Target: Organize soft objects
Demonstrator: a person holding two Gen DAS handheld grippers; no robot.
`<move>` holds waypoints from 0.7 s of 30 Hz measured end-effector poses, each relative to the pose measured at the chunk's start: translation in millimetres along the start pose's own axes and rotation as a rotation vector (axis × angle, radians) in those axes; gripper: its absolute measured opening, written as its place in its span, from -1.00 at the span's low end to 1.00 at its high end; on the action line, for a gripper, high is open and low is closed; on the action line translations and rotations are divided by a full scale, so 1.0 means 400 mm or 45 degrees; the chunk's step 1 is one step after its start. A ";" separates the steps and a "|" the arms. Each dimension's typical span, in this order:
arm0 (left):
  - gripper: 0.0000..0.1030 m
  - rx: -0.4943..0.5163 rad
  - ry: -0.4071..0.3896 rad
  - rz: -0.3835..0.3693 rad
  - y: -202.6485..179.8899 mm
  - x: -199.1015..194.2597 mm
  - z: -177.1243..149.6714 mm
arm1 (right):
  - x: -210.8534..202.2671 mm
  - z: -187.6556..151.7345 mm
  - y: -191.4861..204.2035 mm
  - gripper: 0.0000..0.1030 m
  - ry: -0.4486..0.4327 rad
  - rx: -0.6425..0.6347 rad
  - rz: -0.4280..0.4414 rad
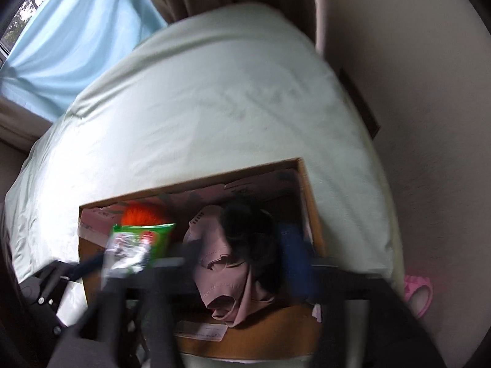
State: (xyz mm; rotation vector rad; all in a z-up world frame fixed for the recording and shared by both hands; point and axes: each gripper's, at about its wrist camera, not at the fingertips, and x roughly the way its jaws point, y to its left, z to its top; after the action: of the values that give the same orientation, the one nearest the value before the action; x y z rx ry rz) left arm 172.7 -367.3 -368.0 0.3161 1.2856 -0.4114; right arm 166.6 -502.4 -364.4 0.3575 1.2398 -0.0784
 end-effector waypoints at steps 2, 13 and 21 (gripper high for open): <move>0.99 0.004 0.005 -0.013 0.002 -0.002 -0.013 | 0.004 0.005 -0.002 0.99 -0.006 -0.011 0.015; 0.99 -0.070 -0.038 -0.060 0.054 -0.081 -0.044 | -0.047 0.003 0.025 1.00 -0.027 0.002 0.007; 0.99 -0.114 -0.206 -0.063 0.138 -0.305 -0.086 | -0.265 -0.016 0.151 1.00 -0.171 -0.067 -0.007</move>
State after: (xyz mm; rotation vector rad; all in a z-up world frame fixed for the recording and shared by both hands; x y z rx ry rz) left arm 141.4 -288.5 -258.9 0.1719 1.1517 -0.4118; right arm 141.2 -457.7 -253.7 0.2979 1.1079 -0.0731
